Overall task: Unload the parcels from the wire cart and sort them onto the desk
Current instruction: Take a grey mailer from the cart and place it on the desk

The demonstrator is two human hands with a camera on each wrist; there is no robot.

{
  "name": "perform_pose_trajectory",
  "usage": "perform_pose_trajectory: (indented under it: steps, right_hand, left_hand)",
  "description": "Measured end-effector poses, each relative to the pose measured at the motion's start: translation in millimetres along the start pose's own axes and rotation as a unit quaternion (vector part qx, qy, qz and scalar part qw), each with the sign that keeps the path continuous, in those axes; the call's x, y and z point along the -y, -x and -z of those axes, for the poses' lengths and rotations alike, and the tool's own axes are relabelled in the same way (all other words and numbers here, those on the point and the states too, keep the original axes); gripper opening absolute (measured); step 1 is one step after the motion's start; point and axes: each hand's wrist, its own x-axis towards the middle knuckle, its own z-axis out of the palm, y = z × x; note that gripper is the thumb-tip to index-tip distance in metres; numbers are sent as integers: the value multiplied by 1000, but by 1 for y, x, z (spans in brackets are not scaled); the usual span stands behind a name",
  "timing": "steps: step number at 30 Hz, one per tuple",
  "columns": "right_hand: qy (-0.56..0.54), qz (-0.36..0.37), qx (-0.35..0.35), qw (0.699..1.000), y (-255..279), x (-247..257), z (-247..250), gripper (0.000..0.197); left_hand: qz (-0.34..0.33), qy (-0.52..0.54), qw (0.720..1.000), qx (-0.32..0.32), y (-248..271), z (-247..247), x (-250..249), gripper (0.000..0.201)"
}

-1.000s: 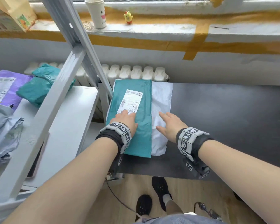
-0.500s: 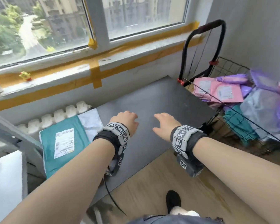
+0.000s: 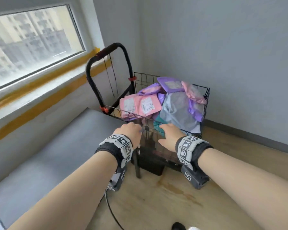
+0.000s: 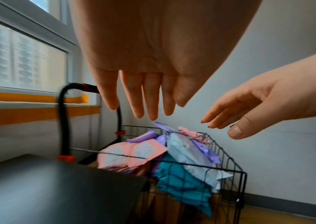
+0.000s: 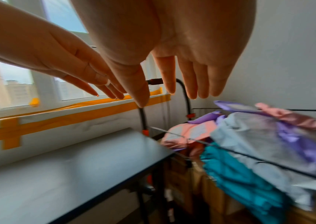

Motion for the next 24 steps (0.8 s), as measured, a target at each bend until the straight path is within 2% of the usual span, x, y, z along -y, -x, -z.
perform_pose_trajectory:
  steps: [5,10,17,21,24]
  right_hand:
    - [-20,-61,-13,998,-33,-82,40,53]
    - [-44,-105,-10,993,-73,-132,56,52]
    - [-71,-120,1,990,-158,-147,52,61]
    - [-77,-132,25,988,-218,-140,42,80]
    - [-60,-158,68,983,-254,-135,29,100]
  left_hand:
    - [-34,36,999,14,-77,2,-67,32]
    - [-35,39,997,55,-139,2,-98,35]
    - [-47,48,995,79,-233,0,-90,39]
    - [-55,23,991,119,-292,-2,-71,39]
    - [-62,25,988,142,-329,-7,-62,38]
